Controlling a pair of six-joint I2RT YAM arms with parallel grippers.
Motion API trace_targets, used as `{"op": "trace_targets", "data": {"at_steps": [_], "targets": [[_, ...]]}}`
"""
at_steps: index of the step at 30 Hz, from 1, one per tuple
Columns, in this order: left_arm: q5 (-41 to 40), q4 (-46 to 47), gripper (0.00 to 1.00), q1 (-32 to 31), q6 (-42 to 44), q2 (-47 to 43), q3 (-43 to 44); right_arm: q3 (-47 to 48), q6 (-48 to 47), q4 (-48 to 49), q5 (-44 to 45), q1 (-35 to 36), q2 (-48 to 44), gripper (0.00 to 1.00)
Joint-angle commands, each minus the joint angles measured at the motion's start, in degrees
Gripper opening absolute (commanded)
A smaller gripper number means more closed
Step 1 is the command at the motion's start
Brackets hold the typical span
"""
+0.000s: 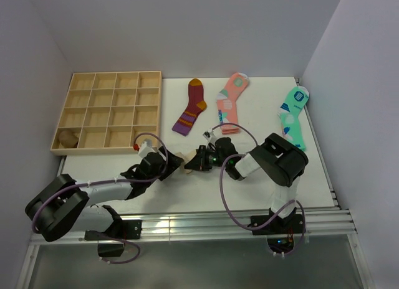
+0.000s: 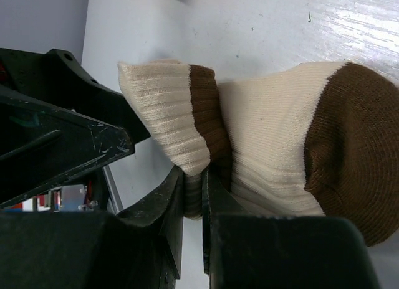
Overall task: Roll the socks
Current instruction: Roll the sock at the center of the board.
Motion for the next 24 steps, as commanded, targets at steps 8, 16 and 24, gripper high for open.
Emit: {"op": "trace_targets", "data": {"at_steps": [8,16,24], "targets": [[-0.33,6.26,0.75,0.04,2.68,4.99,0.31,-1.91,0.18,-8.84,-1.29,-1.43,6.2,0.0],[-0.42,7.23,0.74,0.04,4.0,9.03,1.89,-1.12,0.44,-9.11,-2.96,-1.7,7.96,0.0],[1.43,9.25,0.68,0.04,3.73,12.63,2.16,-0.5,0.53,-9.02,-4.1,-1.78,8.75,0.0]]}}
